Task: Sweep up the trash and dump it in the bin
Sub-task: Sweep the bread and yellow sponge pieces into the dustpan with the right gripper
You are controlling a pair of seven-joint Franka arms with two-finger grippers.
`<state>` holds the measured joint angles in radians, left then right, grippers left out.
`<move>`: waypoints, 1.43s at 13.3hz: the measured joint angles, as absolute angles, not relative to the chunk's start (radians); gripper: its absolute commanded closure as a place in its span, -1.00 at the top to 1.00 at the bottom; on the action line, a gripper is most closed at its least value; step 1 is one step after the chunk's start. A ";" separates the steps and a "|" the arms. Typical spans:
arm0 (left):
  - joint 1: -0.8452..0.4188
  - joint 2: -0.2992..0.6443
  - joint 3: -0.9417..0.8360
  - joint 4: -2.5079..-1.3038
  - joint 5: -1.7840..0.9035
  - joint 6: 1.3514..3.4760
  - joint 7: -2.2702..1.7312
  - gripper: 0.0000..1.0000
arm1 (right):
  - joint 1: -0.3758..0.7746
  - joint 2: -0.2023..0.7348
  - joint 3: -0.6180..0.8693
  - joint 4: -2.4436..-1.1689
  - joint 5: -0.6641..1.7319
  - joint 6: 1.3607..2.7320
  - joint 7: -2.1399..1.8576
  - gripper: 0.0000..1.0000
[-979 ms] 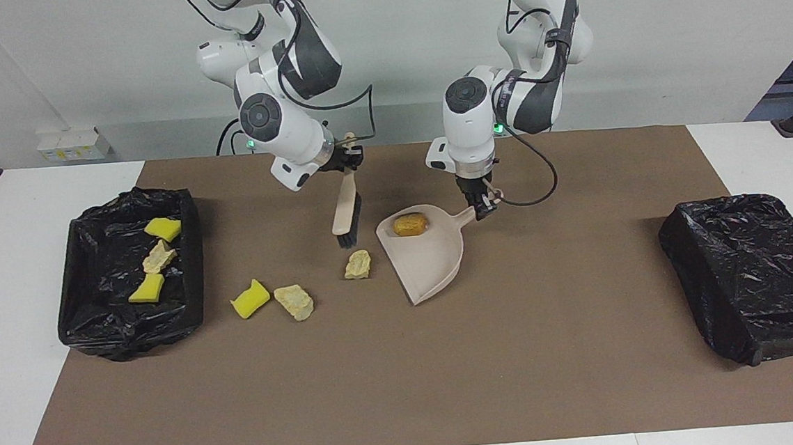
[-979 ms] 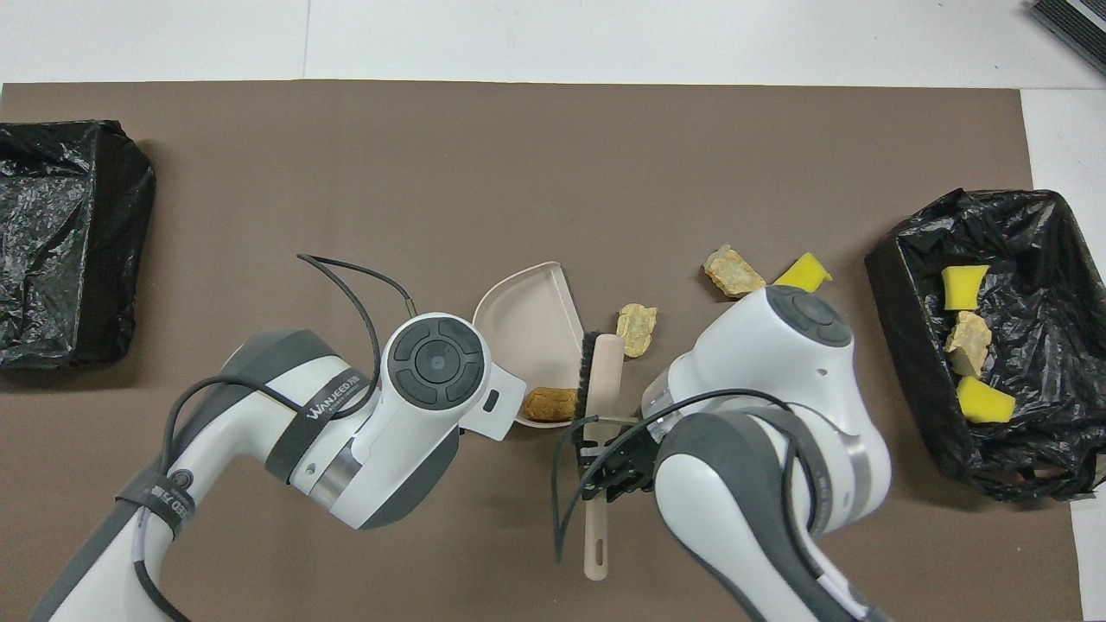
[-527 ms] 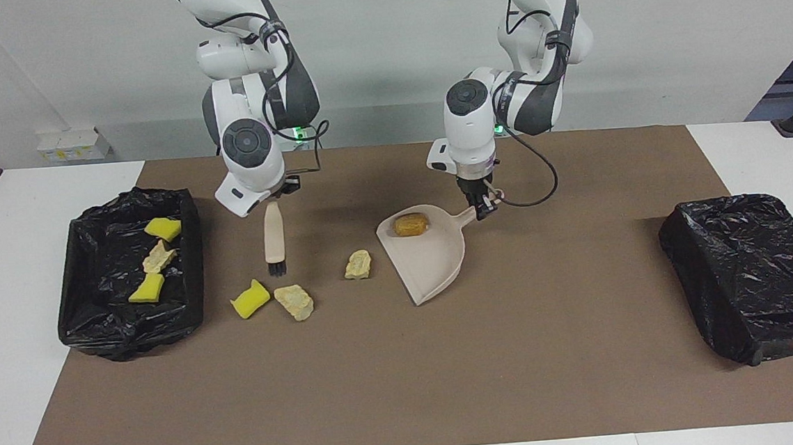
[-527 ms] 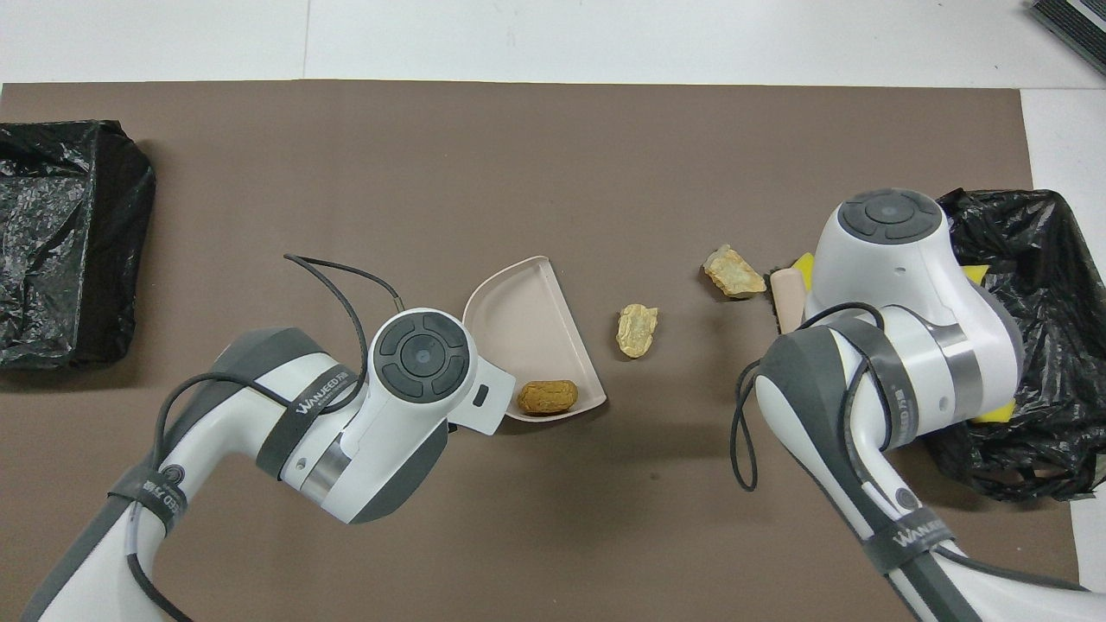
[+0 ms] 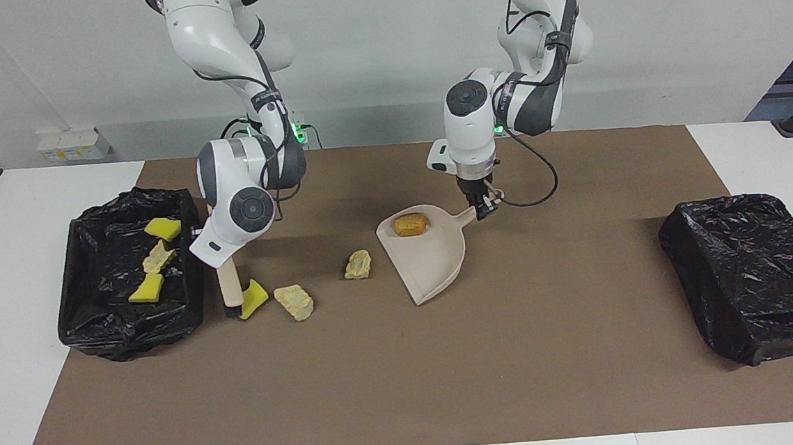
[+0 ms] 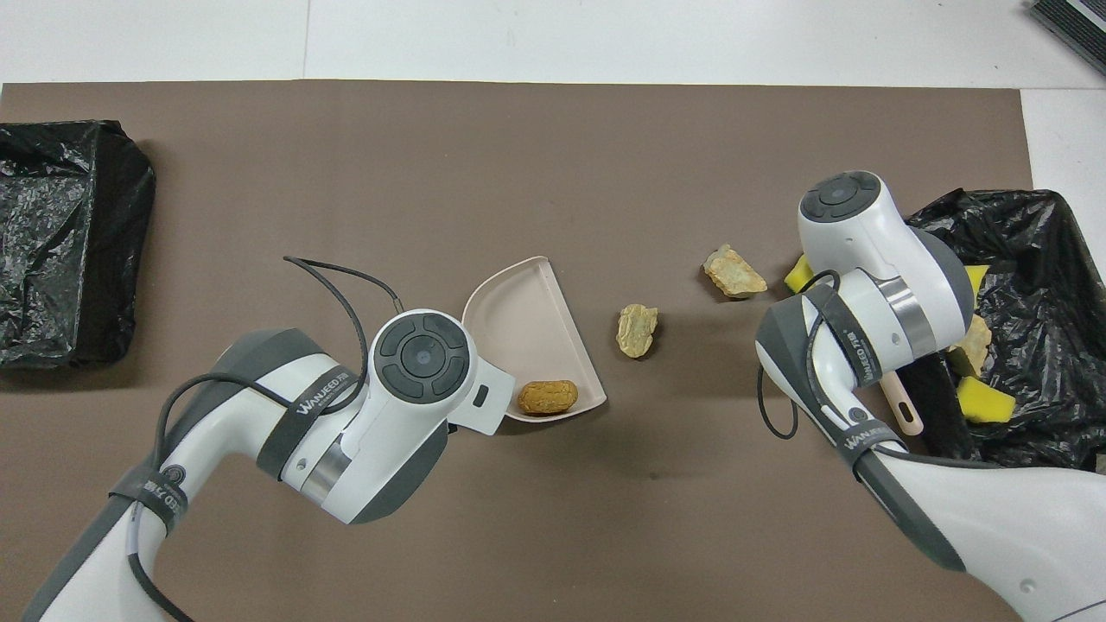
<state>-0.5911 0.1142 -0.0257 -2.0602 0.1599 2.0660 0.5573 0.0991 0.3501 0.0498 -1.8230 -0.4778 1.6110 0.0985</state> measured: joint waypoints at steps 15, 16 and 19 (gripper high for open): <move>-0.589 0.114 -0.025 -2.066 0.159 2.066 0.554 -1.00 | 0.249 0.443 0.129 -1.701 -0.077 1.637 0.163 -1.00; -0.589 0.114 -0.025 -2.066 0.159 2.066 0.554 -1.00 | 0.255 0.443 0.149 -1.702 -0.072 1.647 0.144 -1.00; -0.587 0.114 -0.025 -2.068 0.159 2.066 0.554 -1.00 | 0.261 0.443 0.225 -1.705 -0.061 1.657 0.067 -1.00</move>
